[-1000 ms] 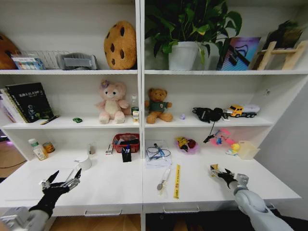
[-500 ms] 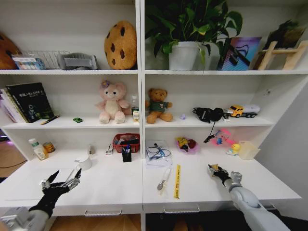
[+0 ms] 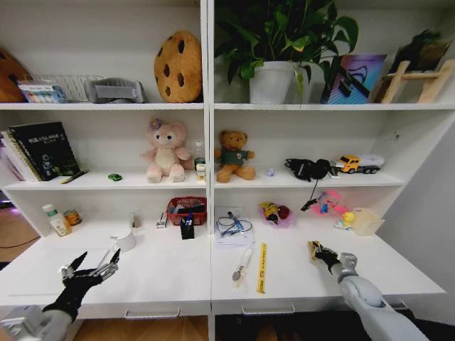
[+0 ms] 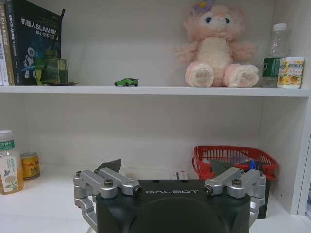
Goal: Organize the objects on the table.
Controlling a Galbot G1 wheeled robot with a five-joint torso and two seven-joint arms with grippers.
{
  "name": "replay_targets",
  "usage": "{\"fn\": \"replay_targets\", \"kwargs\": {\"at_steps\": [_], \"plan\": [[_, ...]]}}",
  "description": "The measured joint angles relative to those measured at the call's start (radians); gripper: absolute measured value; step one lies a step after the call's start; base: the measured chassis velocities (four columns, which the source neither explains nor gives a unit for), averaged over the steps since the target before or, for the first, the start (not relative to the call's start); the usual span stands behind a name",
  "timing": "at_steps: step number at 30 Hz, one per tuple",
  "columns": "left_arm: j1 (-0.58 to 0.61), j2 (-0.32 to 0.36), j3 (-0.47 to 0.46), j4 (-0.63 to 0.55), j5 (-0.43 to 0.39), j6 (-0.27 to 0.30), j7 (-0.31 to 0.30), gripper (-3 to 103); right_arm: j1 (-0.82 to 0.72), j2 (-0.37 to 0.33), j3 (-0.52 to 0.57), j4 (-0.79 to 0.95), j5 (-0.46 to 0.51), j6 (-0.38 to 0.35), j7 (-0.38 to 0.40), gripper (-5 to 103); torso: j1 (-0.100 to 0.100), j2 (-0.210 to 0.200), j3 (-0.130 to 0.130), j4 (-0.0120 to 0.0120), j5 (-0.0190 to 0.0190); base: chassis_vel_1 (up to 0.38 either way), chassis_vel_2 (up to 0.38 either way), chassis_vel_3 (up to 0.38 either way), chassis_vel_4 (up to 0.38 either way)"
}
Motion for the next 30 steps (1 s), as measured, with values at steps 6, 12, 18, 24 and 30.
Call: {"fn": "replay_targets", "kwargs": {"at_steps": [6, 12, 18, 24, 30], "plan": [[0.000, 0.000, 0.000, 0.000, 0.000, 0.000, 0.000, 100, 0.007, -0.012, 0.026, 0.068, -0.019, 0.031, 0.003, 1, 0.000, 0.000, 0.000, 0.0002, -0.0001, 0.000, 0.000, 0.000, 0.000], [0.000, 0.000, 0.000, 0.000, 0.000, 0.000, 0.000, 100, 0.024, -0.021, 0.029, 0.145, 0.004, 0.039, 0.008, 1, 0.000, 0.000, 0.000, 0.0000, -0.0002, 0.000, 0.000, 0.000, 0.000], [0.000, 0.000, 0.000, 0.000, 0.000, 0.000, 0.000, 100, 0.057, -0.014, 0.006, 0.151, 0.008, 0.020, 0.004, 1, 0.000, 0.000, 0.000, 0.0001, 0.0001, 0.000, 0.000, 0.000, 0.000], [0.000, 0.000, 0.000, 0.000, 0.000, 0.000, 0.000, 100, 0.092, -0.008, -0.014, 0.129, 0.007, 0.013, -0.009, 1, 0.000, 0.000, 0.000, 0.0001, 0.0000, 0.000, 0.000, 0.000, 0.000], [0.000, 0.000, 0.000, 0.000, 0.000, 0.000, 0.000, 100, 0.132, -0.009, -0.049, 0.079, 0.004, 0.031, -0.026, 0, 0.000, 0.000, 0.000, 0.0000, 0.0000, -0.037, 0.022, 0.030, -0.029]]}}
